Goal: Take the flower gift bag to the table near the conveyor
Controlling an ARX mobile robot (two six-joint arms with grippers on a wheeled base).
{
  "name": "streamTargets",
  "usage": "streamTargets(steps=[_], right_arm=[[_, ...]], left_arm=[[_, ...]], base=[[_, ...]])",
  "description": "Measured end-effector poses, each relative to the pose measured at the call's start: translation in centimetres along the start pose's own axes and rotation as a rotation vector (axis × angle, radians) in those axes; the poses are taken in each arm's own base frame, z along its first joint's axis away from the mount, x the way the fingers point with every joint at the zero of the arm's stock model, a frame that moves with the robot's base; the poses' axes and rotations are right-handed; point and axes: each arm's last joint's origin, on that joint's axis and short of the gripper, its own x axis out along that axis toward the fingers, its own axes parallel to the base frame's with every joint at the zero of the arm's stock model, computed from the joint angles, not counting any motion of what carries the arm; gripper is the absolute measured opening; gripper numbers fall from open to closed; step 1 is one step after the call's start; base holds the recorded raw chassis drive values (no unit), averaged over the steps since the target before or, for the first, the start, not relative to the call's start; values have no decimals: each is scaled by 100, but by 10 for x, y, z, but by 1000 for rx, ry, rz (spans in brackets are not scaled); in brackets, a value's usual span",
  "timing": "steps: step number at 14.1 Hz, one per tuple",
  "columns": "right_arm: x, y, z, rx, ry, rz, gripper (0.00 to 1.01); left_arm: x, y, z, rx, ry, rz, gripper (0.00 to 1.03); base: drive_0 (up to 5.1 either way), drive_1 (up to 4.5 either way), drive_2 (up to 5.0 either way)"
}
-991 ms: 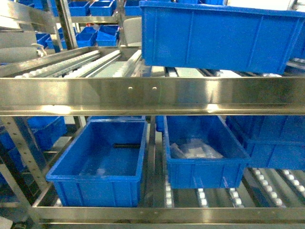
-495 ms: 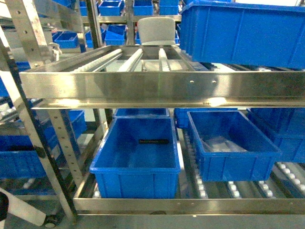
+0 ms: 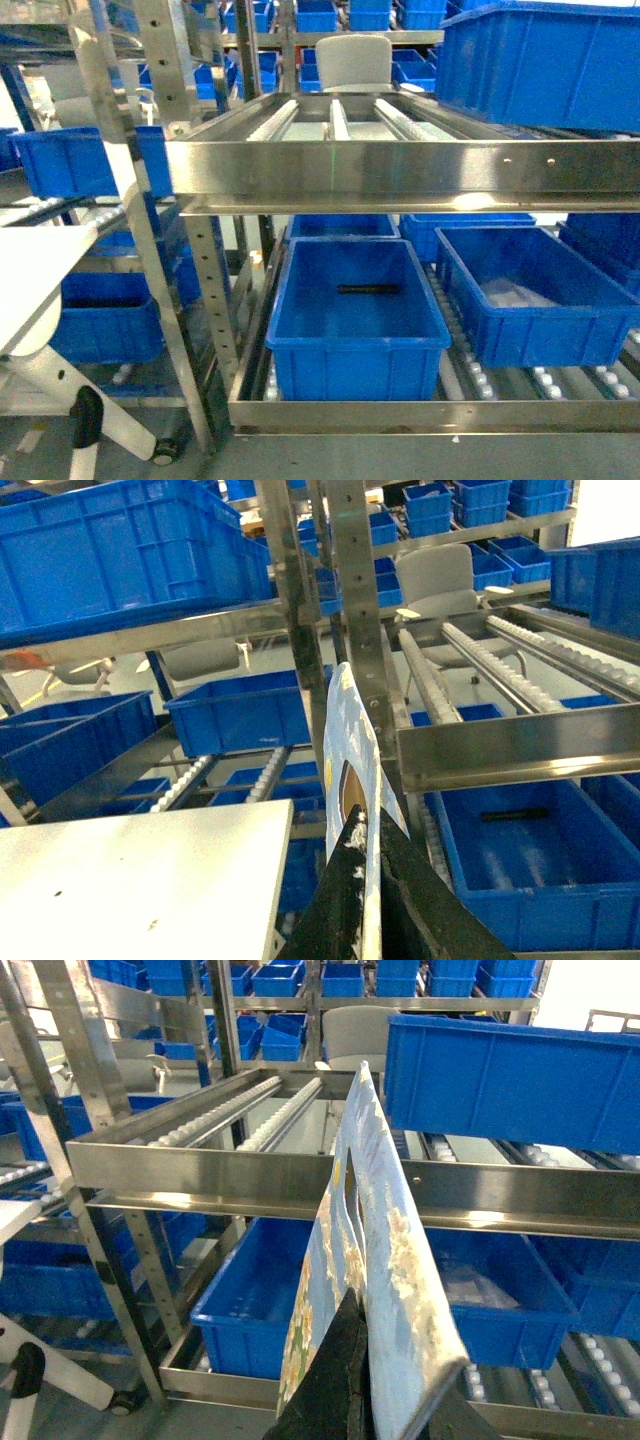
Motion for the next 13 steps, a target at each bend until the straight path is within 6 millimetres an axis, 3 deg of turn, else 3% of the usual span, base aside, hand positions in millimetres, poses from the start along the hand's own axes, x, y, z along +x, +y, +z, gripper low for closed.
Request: streamTargets(steps=[6,13], right_arm=[[0,0,0,-1,-3,0,2],[0,0,0,0,0,0,2]], left_arm=[[0,0,0,0,-1,0,2],[0,0,0,0,0,0,2]], base=[[-490,128,340],[-496,246,246]])
